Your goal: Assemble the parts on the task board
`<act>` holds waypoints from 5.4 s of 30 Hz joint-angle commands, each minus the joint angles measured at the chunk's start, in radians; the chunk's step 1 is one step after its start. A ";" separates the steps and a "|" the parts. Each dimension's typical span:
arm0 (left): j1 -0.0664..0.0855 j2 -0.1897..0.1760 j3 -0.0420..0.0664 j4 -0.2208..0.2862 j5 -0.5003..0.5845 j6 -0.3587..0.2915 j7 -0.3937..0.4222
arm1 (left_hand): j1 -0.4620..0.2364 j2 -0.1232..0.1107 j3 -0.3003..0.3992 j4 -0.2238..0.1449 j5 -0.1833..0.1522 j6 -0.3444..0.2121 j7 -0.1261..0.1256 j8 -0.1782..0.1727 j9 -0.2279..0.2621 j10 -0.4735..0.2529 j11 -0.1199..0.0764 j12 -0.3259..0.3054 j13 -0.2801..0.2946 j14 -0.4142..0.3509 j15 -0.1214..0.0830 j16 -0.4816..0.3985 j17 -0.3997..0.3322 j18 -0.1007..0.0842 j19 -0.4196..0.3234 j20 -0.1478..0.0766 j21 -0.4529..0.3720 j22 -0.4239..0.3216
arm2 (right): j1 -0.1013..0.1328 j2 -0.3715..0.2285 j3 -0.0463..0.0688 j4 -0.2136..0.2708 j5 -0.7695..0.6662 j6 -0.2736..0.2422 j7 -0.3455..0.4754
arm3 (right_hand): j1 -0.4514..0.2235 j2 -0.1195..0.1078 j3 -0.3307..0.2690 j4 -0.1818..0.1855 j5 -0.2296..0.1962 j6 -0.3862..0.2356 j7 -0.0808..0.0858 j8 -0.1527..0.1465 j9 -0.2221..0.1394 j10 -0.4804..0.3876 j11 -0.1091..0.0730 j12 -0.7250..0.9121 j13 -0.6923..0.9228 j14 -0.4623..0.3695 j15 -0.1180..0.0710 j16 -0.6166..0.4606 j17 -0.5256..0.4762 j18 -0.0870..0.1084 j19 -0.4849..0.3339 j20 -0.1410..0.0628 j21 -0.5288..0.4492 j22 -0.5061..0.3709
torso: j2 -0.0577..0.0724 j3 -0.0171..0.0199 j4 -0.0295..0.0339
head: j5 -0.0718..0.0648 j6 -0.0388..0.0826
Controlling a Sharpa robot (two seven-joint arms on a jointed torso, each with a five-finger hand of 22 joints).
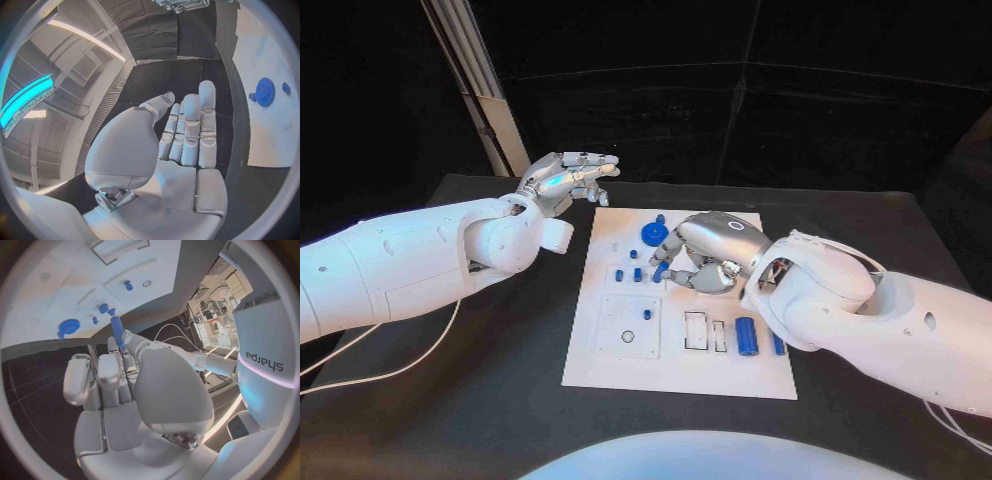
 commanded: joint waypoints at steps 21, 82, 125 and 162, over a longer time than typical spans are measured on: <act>0.002 0.015 0.001 0.002 0.003 0.012 0.004 | -0.001 0.012 -0.001 -0.005 0.002 -0.003 0.004 0.004 -0.001 -0.007 0.001 0.005 -0.002 -0.009 0.001 -0.005 -0.002 0.014 -0.006 0.000 -0.004 -0.002 | -0.032 0.147 -0.131 -0.114 0.052 0.050 0.122 | 0.000 -0.002 0.017 -0.007 0.012 -0.001 0.006 -0.007 -0.001 0.013 -0.007 -0.013 -0.001 0.007 -0.002 0.009 0.001 -0.019 0.009 0.003 0.009 0.003 | 0.000 0.0010 -0.0010 | 0.036 -0.024; 0.002 0.014 0.001 -0.005 0.003 0.021 -0.006 | -0.001 0.014 -0.001 -0.006 0.002 -0.003 0.004 0.006 -0.001 -0.008 0.001 0.007 -0.002 -0.010 0.001 -0.004 -0.005 0.014 -0.005 0.000 -0.006 -0.003 | -0.040 0.163 -0.142 -0.116 -0.069 -0.075 0.063 | -0.102 -0.058 -0.180 0.012 0.053 -0.245 0.023 -0.010 -0.006 -0.274 0.036 -0.021 -0.004 -0.059 0.034 -0.185 -0.265 0.034 -0.145 0.038 -0.175 -0.245 | 0.000 0.0018 -0.0028 | 0.026 -0.018; 0.002 -0.017 -0.015 0.037 0.003 0.020 -0.005 | -0.001 0.014 -0.002 -0.007 0.001 -0.004 0.004 0.006 -0.001 -0.009 0.001 0.009 -0.003 -0.011 0.001 -0.003 -0.006 0.014 -0.005 0.000 -0.007 -0.004 | -0.103 -0.336 -0.102 0.148 0.258 -0.007 -0.464 | -0.337 -0.004 -0.608 0.249 0.178 -0.112 -0.041 0.172 0.054 0.128 -0.059 0.943 0.945 0.050 -0.039 0.260 0.353 -0.062 0.122 -0.028 0.131 0.193 | -0.009 -0.0052 -0.0401 | -0.079 0.008; 0.002 -0.018 -0.018 0.032 0.003 0.024 -0.012 | -0.001 0.014 -0.003 -0.008 0.001 -0.003 0.003 0.008 -0.001 -0.009 0.001 0.010 -0.003 -0.011 0.001 -0.003 -0.008 0.014 -0.005 0.000 -0.007 -0.005 | -0.147 -0.197 -0.101 0.070 -0.025 0.093 -0.546 | -0.108 0.072 -0.552 0.151 0.235 -0.127 -0.047 0.232 0.106 0.138 -0.068 0.986 1.048 0.052 -0.047 0.269 0.377 -0.065 0.128 -0.034 0.136 0.205 | -0.009 -0.0072 -0.0409 | -0.070 -0.004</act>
